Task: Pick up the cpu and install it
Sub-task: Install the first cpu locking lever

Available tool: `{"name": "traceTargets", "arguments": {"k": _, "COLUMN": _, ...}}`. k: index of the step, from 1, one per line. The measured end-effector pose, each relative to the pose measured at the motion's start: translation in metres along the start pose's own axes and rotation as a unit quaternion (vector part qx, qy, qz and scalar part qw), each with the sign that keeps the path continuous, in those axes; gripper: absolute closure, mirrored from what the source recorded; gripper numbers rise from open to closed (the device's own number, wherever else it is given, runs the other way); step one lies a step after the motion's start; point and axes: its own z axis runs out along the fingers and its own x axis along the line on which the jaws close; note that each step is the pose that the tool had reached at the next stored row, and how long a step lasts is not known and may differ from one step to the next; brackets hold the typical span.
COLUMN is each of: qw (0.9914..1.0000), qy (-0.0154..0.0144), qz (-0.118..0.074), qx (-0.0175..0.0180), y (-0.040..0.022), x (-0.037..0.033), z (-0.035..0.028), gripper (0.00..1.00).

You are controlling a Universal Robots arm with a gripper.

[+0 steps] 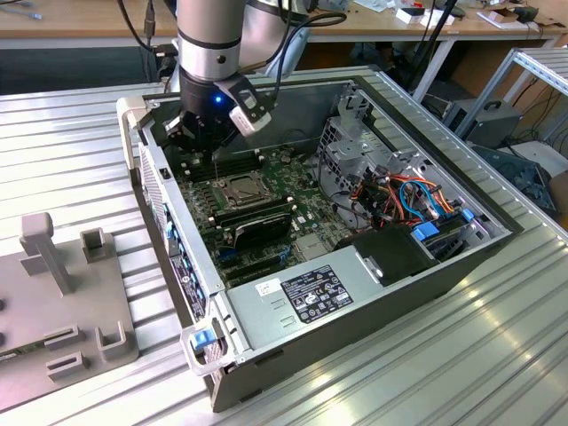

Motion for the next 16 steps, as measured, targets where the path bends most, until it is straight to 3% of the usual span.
{"name": "traceTargets", "arguments": {"k": 16, "qw": 1.00000, "qy": 0.0000, "qz": 0.000, "qx": -0.0007, "y": 0.0031, "x": -0.0039, "z": 0.0003, "gripper": 0.89}}
